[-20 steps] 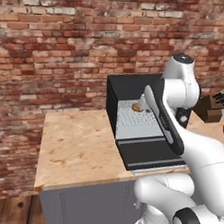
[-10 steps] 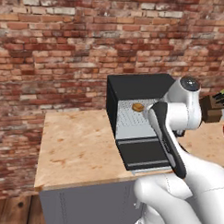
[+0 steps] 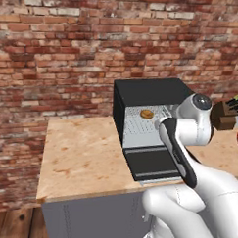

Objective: Pick up the heated bread from the toaster oven and place it in the bowl. Then move the bread bowl to the dining counter.

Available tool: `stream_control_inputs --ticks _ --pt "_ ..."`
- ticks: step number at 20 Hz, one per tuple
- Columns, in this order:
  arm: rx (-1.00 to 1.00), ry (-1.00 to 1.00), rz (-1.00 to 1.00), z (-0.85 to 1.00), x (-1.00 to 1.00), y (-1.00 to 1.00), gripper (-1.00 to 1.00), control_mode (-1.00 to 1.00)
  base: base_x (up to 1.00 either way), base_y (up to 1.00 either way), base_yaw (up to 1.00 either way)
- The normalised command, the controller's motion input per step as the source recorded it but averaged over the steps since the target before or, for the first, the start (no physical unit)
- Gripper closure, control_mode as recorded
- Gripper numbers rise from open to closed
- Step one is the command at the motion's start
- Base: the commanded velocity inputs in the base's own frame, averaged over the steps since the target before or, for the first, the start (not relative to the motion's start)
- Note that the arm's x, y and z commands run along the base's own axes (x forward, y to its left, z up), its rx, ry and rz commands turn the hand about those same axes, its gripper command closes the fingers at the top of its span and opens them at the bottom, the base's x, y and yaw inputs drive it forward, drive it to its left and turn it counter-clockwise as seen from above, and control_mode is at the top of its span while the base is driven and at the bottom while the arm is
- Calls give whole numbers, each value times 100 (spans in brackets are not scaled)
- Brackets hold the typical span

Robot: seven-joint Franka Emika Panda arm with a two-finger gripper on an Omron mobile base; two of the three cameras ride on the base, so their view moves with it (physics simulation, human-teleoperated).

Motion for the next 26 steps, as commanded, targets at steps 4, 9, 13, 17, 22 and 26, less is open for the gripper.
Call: stream_control_inputs --ticks 4,9,13,17,22,26 --pt "11 0 -3 -45 29 -10 -100 -100 0 0 0" --pt "7 -5 -2 -25 33 -3 -100 -100 0 0 0" --pt "0 -4 0 -22 36 0 -100 -100 0 0 0" --pt "0 -3 0 -26 37 0 -100 -100 0 0 0" --pt "0 -1 0 -13 43 0 -100 -100 0 0 0" --pt "0 0 0 -3 46 0 -100 -100 0 0 0"
